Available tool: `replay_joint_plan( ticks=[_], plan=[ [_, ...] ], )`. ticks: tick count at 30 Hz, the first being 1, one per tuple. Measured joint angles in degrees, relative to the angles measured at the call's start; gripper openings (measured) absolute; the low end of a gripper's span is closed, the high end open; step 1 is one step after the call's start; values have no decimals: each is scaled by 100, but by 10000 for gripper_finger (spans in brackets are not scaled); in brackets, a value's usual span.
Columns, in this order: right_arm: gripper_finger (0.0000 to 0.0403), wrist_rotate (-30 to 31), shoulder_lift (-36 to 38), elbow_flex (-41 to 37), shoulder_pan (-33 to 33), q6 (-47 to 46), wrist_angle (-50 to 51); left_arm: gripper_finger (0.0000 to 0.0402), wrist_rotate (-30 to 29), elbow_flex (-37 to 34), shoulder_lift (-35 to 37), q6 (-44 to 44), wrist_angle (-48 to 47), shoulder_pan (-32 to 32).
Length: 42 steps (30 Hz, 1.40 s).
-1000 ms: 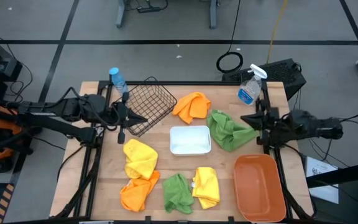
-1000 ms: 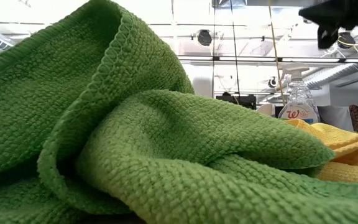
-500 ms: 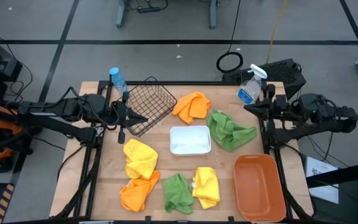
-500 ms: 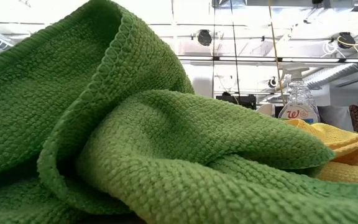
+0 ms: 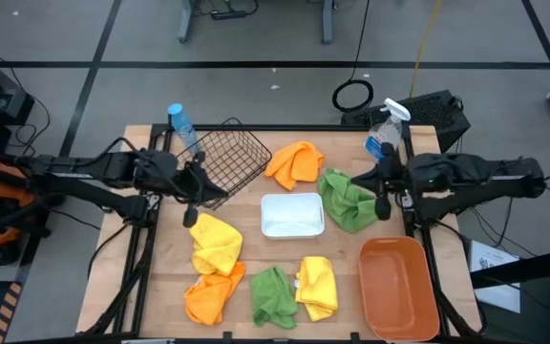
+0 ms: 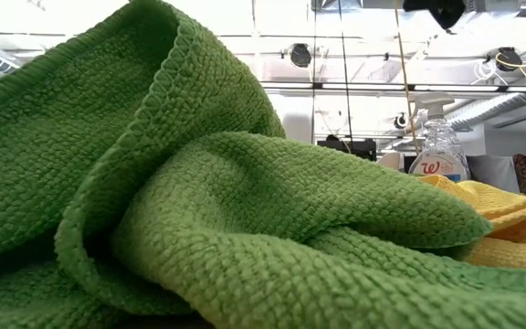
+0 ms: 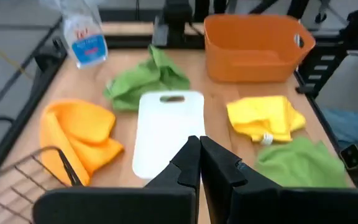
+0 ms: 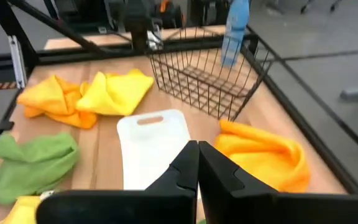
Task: Sort microfiber towel by color & place in baskets
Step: Put the left yellow microfiber towel into the orange bin
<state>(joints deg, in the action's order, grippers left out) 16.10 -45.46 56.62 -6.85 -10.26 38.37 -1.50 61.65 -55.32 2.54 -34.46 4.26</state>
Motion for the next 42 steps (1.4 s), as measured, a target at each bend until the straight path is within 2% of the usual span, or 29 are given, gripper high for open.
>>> replay_joint_plan(
  ticks=[7, 15, 22, 28, 31, 36, 42],
  plan=[
    [0, 0, -456, 0, 0, -243, 33, 13, 16, 0, -287, 72, -147, 185],
    [0, 2, -868, 0, 0, -385, 26, 13, 20, 0, -619, 764, -511, 630],
    [0, 2, -1189, 0, -2, -436, 22, 13, 24, 0, -1046, 1518, -1186, 1286],
    [0, 2, -1423, 0, -91, -469, 27, 18, -58, -2, -1584, 2247, -1209, 1960],
    [0, 0, -1500, 0, -231, -482, 24, 39, -155, -2, -1900, 2666, -1213, 2186],
    [0, 2, -1574, 0, -460, -626, -1, 98, -400, -2, -2420, 3048, -1243, 2456],
    [0, 11, -1645, 0, -739, -879, 0, 165, -548, -4, -2908, 4265, -1842, 2542]
  ],
)
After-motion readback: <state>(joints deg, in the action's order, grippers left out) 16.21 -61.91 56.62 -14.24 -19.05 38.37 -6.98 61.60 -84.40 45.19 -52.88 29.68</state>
